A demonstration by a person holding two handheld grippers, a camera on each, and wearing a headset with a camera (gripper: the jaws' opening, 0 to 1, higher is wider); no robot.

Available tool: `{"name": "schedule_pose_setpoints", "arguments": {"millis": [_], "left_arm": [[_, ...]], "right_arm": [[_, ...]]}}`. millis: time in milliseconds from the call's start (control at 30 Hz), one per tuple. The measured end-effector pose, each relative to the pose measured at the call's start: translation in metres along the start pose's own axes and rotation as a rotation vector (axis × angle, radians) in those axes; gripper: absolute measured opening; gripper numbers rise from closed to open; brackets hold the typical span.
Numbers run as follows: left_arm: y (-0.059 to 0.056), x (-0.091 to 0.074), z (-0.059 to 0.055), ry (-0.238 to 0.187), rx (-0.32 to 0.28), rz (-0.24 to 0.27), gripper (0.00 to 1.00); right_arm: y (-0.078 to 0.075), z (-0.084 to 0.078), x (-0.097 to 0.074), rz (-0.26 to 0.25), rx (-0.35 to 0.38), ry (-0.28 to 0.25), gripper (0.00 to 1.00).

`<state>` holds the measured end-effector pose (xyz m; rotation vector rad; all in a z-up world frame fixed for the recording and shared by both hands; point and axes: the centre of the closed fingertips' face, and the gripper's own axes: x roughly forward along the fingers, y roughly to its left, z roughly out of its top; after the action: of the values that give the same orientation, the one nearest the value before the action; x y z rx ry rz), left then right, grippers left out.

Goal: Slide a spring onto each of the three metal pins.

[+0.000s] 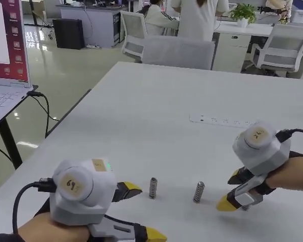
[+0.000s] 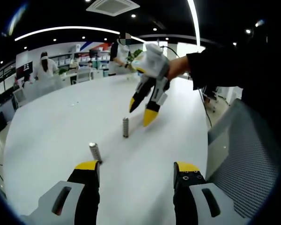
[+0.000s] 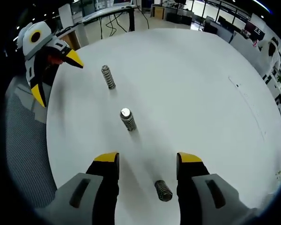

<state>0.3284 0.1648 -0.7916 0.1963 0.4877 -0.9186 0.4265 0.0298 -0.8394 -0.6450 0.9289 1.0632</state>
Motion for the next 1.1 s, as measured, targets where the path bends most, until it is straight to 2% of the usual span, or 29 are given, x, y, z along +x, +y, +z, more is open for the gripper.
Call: {"name": "schedule_pose_setpoints", "arguments": {"millis": [667, 1100], "left_arm": [[-0.001, 0.001, -0.002, 0.011, 0.002, -0.004, 0.59], [-0.001, 0.001, -0.003, 0.015, 0.002, -0.006, 0.59]], "right_arm": [[-0.01, -0.013, -0.008, -0.049, 0.134, -0.119, 0.48], [-0.014, -0.029, -0.012, -0.081, 0.188, -0.15, 0.48]]}}
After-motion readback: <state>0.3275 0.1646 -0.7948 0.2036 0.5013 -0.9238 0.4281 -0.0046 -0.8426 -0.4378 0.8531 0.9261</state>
